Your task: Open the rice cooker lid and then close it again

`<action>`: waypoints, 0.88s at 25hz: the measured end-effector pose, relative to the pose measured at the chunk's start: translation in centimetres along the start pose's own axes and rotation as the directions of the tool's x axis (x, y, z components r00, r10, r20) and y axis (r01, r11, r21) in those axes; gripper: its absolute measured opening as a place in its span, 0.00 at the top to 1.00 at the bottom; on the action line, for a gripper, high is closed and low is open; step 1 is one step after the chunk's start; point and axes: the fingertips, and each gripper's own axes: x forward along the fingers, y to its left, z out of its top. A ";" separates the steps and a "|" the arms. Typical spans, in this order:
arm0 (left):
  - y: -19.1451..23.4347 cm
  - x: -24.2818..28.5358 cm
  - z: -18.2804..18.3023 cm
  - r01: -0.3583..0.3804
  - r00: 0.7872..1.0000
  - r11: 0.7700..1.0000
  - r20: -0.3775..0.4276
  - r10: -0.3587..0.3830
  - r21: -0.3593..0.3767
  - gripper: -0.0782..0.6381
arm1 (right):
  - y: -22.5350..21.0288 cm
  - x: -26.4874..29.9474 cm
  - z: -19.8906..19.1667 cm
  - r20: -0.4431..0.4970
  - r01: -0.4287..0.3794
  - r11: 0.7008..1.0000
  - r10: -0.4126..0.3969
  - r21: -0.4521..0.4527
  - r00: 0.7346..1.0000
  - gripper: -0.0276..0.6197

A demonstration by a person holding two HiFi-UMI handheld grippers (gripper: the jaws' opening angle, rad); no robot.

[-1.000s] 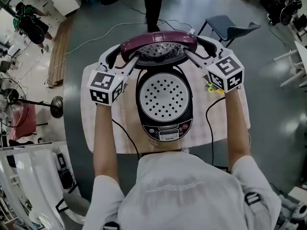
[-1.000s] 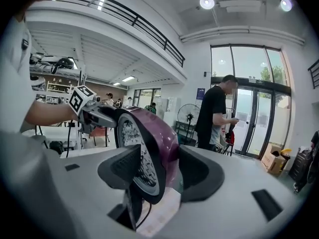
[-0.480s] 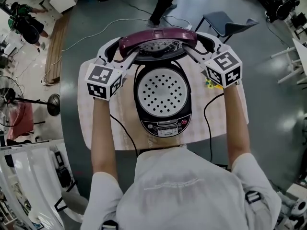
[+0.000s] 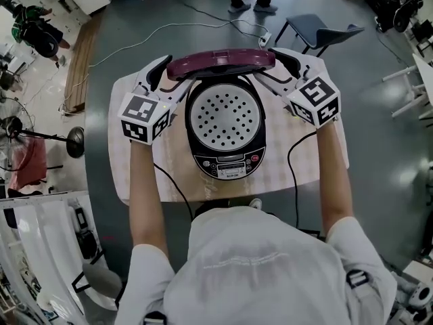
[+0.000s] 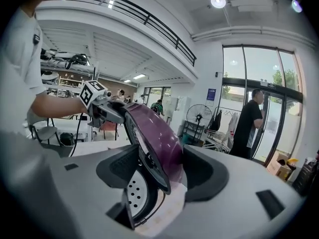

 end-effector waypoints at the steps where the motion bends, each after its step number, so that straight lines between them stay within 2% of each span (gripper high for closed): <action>1: -0.5 -0.3 -0.3 0.001 1.000 1.000 -0.012 -0.001 0.015 0.47 | 0.5 -0.3 -0.2 0.002 -0.008 1.000 0.008 -0.004 1.000 0.53; 4: -2.0 -1.0 -1.1 0.003 0.999 0.998 -0.047 0.000 0.056 0.44 | 1.8 -1.1 -0.9 0.001 -0.025 1.000 0.025 -0.009 1.000 0.52; 11: -4.6 -2.3 -3.0 -0.009 0.991 0.995 -0.129 0.022 0.100 0.41 | 4.4 -2.6 -2.4 -0.037 -0.046 0.998 0.045 -0.033 0.998 0.53; 22: -8.3 -4.1 -6.3 0.015 0.980 0.994 -0.197 0.007 0.112 0.38 | 8.3 -4.1 -5.7 -0.120 -0.109 0.989 0.097 -0.096 0.988 0.50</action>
